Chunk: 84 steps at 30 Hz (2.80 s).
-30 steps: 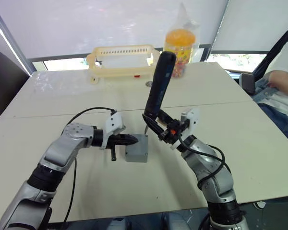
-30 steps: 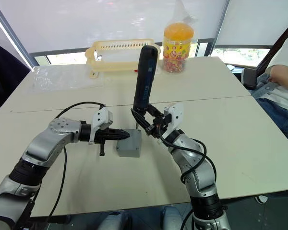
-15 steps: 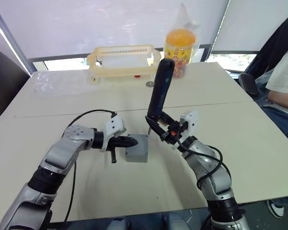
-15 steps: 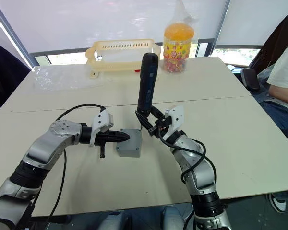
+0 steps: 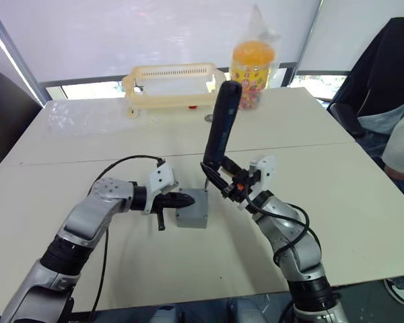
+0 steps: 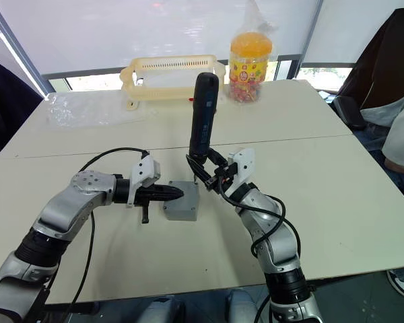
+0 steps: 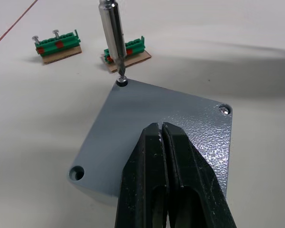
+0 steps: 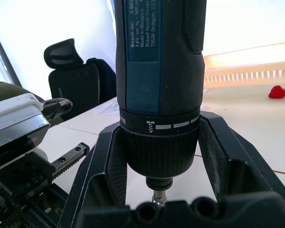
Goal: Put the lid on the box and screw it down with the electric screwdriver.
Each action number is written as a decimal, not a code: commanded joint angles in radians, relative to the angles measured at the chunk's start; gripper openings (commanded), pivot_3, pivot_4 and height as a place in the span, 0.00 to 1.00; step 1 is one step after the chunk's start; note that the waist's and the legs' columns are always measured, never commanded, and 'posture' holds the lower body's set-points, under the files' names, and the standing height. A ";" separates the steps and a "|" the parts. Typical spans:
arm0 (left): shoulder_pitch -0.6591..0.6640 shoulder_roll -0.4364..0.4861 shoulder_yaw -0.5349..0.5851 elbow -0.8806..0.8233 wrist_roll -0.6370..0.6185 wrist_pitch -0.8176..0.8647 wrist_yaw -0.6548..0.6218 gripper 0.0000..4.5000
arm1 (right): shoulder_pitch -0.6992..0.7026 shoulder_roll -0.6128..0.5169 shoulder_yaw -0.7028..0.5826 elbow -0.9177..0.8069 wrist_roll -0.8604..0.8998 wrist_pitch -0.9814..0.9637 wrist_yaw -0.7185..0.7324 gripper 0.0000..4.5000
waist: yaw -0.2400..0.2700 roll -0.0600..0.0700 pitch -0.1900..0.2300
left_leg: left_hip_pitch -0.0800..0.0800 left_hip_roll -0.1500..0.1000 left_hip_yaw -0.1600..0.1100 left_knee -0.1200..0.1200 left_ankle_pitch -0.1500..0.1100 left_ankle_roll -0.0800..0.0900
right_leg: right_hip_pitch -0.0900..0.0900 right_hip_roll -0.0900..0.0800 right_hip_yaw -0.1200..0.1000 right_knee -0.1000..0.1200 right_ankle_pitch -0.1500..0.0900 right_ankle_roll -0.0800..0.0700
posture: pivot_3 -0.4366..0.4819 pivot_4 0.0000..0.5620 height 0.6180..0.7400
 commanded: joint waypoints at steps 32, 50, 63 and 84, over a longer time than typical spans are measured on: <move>0.015 0.003 0.009 -0.032 0.000 0.020 0.012 0.01 | -0.003 0.007 0.001 0.007 -0.026 -0.086 0.003 0.39 | 0.000 0.000 0.000 | 0.002 0.000 -0.001 0.000 0.000 0.000 | 0.002 0.000 0.000 0.000 0.000 0.000 | 0.48 0.27 1.00; 0.019 0.006 0.000 -0.026 0.009 0.017 0.015 0.01 | -0.009 0.020 0.069 0.107 -0.120 -0.196 0.007 0.39 | -0.001 0.000 0.000 | 0.014 0.000 -0.001 -0.002 0.000 0.000 | 0.013 0.000 0.000 -0.001 -0.001 -0.001 | 0.48 0.27 1.00; 0.038 0.013 -0.008 -0.033 0.028 0.015 0.017 0.01 | 0.022 -0.015 0.087 0.157 -0.169 -0.219 0.022 0.39 | -0.001 0.000 -0.001 | 0.016 0.001 -0.002 -0.002 0.000 0.000 | 0.014 0.000 0.000 -0.001 -0.001 -0.001 | 0.48 0.27 1.00; 0.060 0.020 -0.026 -0.025 0.059 -0.004 0.015 0.01 | 0.029 -0.068 0.076 0.118 -0.149 -0.090 0.038 0.39 | 0.000 -0.001 -0.010 | 0.023 0.002 -0.002 -0.003 -0.001 0.001 | 0.022 0.001 0.000 -0.002 -0.002 -0.002 | 0.48 0.27 1.00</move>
